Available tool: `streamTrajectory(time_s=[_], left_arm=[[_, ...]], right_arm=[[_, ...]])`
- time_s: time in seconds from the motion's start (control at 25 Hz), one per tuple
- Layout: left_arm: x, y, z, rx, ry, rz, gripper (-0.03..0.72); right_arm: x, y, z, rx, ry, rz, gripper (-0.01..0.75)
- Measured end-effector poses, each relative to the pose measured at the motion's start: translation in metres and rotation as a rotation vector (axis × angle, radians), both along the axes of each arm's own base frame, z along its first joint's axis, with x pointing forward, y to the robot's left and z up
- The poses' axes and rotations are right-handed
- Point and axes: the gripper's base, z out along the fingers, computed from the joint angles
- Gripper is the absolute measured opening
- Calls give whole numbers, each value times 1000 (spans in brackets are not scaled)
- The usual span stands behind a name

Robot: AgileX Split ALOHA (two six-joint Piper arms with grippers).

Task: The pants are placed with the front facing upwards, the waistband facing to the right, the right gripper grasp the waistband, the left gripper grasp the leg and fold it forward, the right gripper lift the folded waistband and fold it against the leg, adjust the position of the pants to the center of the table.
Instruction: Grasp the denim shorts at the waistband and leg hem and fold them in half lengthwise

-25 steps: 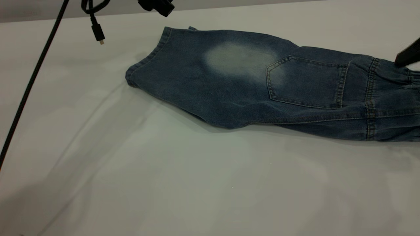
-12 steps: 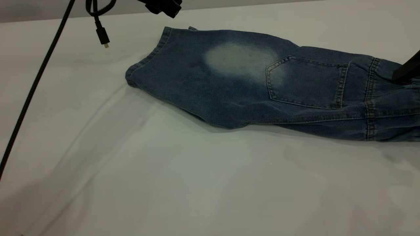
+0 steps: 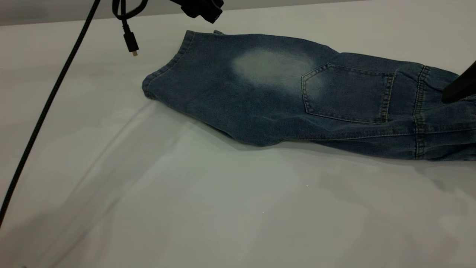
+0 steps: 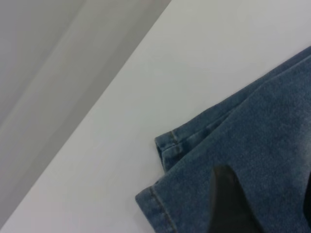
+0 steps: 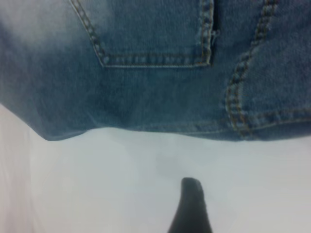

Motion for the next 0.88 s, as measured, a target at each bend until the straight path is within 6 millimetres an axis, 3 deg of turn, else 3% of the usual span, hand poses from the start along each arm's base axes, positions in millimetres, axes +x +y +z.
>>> streamTrajectory(time_s=[0.28,0.52,0.64,0.88], left_arm=[[0,0,2,4,-7,1,359],[-1,-1,1,1,-4,-6,359],[-1,-1,2,2,-6,-7,359],[-2,-4,2,-16,10,-33,359]], right_arm=[[-3,1,-1,4,36,13,494],[-3,0,-6,24,83,-24,601],[4,-2,-9,33,101,-53,640],[24,-8,-11,75,151,-171,633]])
